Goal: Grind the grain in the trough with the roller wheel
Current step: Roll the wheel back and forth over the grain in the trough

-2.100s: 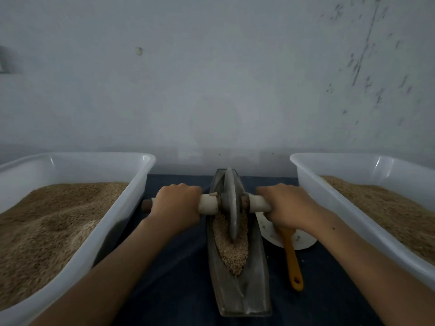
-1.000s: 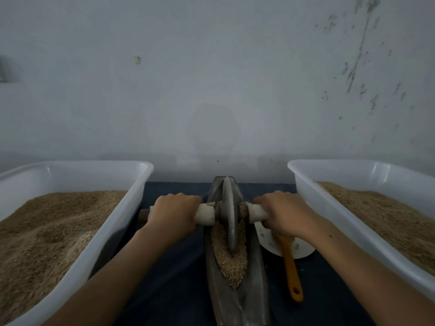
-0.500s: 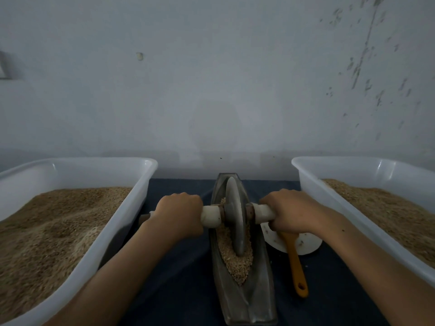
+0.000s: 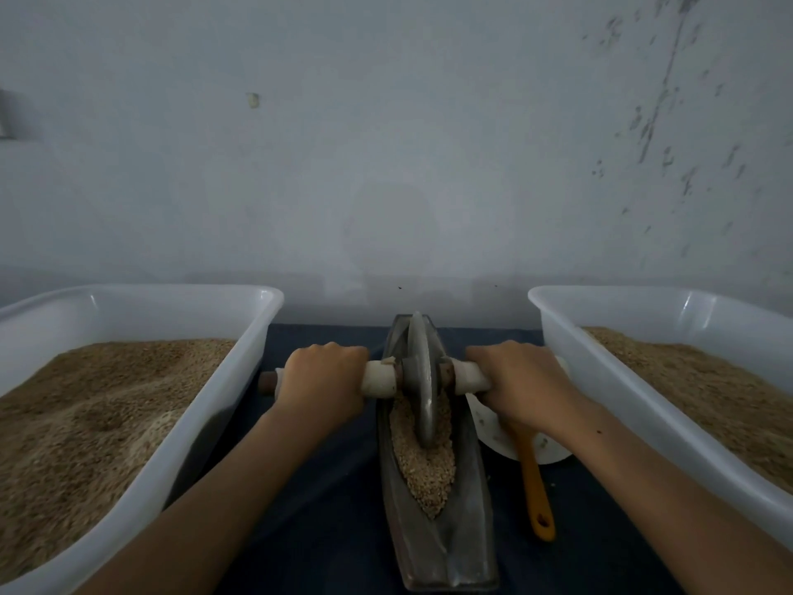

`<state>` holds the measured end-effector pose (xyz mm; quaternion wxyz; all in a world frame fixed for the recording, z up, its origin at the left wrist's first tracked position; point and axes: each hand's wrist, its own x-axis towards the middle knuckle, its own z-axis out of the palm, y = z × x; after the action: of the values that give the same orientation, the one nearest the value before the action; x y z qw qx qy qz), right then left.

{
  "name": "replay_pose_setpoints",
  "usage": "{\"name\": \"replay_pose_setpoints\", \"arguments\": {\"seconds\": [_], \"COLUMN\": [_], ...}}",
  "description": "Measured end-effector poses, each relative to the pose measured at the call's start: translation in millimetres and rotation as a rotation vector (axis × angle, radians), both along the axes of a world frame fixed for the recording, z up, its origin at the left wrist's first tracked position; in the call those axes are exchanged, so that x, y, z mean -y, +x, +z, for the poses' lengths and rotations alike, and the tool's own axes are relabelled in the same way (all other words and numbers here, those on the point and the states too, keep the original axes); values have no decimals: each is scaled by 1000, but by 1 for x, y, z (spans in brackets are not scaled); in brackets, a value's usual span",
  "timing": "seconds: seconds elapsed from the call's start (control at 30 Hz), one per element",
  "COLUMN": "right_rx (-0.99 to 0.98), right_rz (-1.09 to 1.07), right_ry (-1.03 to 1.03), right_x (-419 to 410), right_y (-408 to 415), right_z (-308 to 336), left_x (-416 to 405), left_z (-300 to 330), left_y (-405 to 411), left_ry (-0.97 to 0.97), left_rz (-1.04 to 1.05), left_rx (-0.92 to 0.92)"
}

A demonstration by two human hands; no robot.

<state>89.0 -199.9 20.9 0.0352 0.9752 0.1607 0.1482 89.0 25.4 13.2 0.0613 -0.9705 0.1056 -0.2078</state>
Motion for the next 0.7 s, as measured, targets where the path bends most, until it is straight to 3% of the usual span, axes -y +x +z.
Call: {"name": "replay_pose_setpoints", "arguments": {"seconds": [0.13, 0.27, 0.53, 0.7], "right_rx": [-186, -178, 48, -17], "right_rz": [10, 20, 32, 21], "right_ry": [-23, -54, 21, -14], "right_x": [1, 0, 0, -1], "right_y": [-5, -5, 0, -4], "right_z": [11, 12, -1, 4], "left_x": [1, -1, -2, -3], "left_z": [5, 7, -5, -3], "left_y": [-1, -1, 4, 5], "left_ry": [32, 25, -37, -34], "left_rz": [-5, -5, -38, -44], "left_rx": [-128, -196, 53, 7]}}
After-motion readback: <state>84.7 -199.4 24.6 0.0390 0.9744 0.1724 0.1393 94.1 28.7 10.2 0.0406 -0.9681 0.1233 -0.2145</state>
